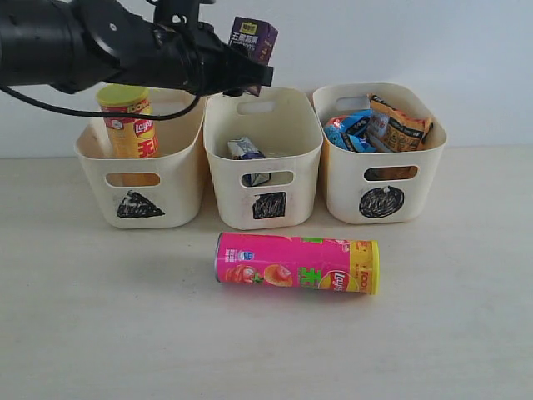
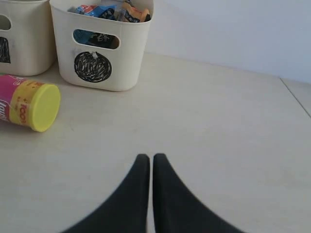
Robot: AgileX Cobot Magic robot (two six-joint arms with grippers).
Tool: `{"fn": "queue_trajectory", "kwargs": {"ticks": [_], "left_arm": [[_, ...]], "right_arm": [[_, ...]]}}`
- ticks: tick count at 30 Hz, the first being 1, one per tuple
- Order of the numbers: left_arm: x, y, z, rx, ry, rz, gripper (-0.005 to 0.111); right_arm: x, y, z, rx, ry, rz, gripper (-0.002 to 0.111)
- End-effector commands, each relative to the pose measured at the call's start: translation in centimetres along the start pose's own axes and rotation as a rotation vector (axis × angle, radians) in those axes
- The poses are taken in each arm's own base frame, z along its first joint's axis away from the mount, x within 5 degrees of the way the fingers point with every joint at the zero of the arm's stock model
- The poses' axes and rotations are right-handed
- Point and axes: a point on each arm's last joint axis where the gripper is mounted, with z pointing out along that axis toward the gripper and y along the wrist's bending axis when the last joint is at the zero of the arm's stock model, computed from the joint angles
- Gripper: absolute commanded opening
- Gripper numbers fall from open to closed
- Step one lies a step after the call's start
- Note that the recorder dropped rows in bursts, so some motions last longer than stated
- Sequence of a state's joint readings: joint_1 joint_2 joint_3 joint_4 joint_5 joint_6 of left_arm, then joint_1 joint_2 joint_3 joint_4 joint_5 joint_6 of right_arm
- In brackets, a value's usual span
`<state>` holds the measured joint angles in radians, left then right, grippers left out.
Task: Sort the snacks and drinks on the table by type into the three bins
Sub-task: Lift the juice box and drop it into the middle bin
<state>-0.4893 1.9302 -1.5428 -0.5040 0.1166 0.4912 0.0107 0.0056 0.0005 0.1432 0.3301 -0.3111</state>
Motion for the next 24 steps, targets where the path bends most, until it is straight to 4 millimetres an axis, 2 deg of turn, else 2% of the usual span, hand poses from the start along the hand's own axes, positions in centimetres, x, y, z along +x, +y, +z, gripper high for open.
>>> {"fn": "queue_trajectory", "kwargs": {"ticks": [1, 4, 8, 12, 15, 21, 24], "left_arm": [[0.3, -0.1, 2.8, -0.011, -0.032, -0.023, 0.004], [0.9, 0.0, 4.5, -0.011, -0.025, -0.023, 0.012], [1.8, 0.0, 6.0, 0.001, 0.006, -0.022, 0.034], [2.2, 0.0, 6.5, 0.005, 0.021, -0.021, 0.062], [2.2, 0.0, 6.5, 0.006, 0.024, -0.013, 0.073], [2.0, -0.4, 6.2, 0.043, 0.073, 0.001, 0.071], [1.4, -0.6, 5.4, 0.063, 0.093, 0.013, 0.058]], "right_arm": [[-0.1, -0.1, 0.0, 0.009, -0.012, 0.001, 0.0], [-0.1, 0.0, 0.0, 0.008, -0.009, 0.001, 0.0], [-0.1, 0.0, 0.0, 0.008, -0.009, 0.001, 0.0], [-0.1, 0.0, 0.0, 0.008, -0.009, 0.001, 0.0], [-0.1, 0.0, 0.0, 0.008, -0.009, 0.001, 0.0], [-0.1, 0.0, 0.0, 0.008, -0.009, 0.001, 0.0], [-0.1, 0.0, 0.0, 0.008, -0.009, 0.001, 0.0]]}}
